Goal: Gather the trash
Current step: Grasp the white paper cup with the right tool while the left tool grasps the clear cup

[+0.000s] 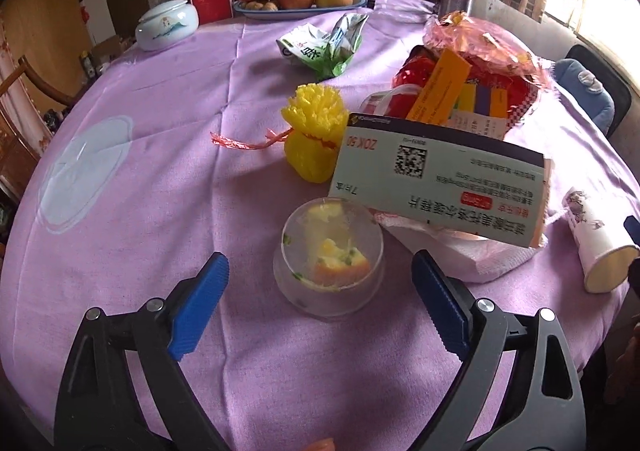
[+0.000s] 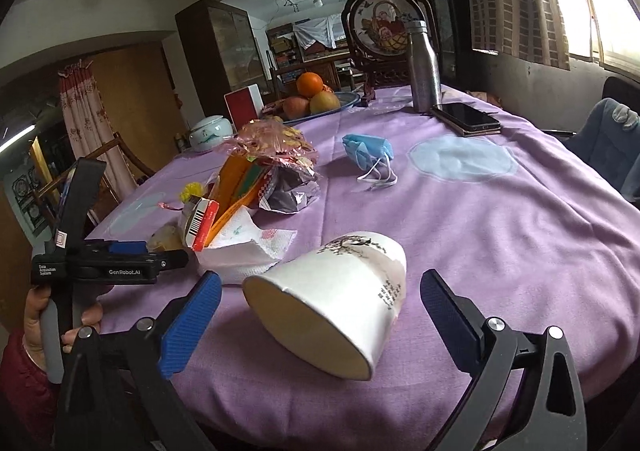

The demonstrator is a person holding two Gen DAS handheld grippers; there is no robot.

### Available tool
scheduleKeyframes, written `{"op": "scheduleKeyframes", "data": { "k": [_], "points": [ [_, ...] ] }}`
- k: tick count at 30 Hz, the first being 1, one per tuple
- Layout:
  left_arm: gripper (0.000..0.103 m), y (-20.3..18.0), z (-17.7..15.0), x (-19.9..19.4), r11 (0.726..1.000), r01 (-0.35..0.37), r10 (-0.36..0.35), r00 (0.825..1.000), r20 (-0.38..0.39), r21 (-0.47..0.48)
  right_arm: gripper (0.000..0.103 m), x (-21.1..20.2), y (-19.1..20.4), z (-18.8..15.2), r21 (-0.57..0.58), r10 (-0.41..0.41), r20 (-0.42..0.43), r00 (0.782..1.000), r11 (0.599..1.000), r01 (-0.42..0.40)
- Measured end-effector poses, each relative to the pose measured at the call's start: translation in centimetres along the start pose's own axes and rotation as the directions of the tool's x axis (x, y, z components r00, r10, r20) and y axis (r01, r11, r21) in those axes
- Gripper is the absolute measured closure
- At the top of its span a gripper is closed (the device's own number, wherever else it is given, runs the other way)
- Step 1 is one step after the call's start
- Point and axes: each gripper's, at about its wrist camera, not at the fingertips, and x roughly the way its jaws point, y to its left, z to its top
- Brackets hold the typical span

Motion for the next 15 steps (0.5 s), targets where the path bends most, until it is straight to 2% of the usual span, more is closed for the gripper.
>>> {"op": "scheduleKeyframes", "data": {
  "k": [4, 6, 8, 9, 10, 13, 15],
  "points": [
    [0.012, 0.2, 0.6, 0.8, 1.0, 0.002, -0.003, 0.999, -0.037, -0.029, 0.005, 2.6, 0.6, -0.1, 0.06, -0.077, -0.054, 0.996, 0.995, 0.08],
    [0.015, 0.1, 0.7, 0.8, 1.0, -0.006, 0.005, 1.0, -0.027, -0.028, 0.006, 2.7, 0.4, -0.4, 0.081, -0.094, -0.031, 0.995, 0.992, 0.096],
    [0.039, -0.1, 0.3, 0.4, 1.0, -0.022, 0.022, 1.0, 0.006, -0.018, 0.008, 2.1, 0.0, -0.7, 0.099, -0.084, -0.01, 0.996, 0.992, 0.084],
    [0.046, -0.4, 0.0, 0.1, 1.0, -0.017, 0.017, 0.999, 0.029, 0.003, 0.008, 1.8, -0.3, -0.8, 0.103, -0.083, -0.001, 0.997, 0.991, 0.083],
    [0.046, -0.6, -0.3, -0.1, 1.0, -0.024, 0.023, 0.999, 0.041, 0.013, 0.008, 1.3, -0.6, -1.0, 0.108, -0.083, 0.01, 0.997, 0.991, 0.081],
    [0.046, 0.0, -1.1, -1.2, 0.997, 0.072, -0.071, 0.995, 0.072, -0.01, 0.008, -0.5, -1.6, -1.5, 0.132, -0.055, 0.045, 0.997, 0.99, 0.048],
    [0.046, 0.4, -1.5, -1.9, 0.996, 0.086, -0.084, 0.993, 0.088, -0.018, 0.008, -1.9, -2.0, -1.8, 0.138, -0.053, 0.078, 0.996, 0.99, 0.042]
  ]
}}
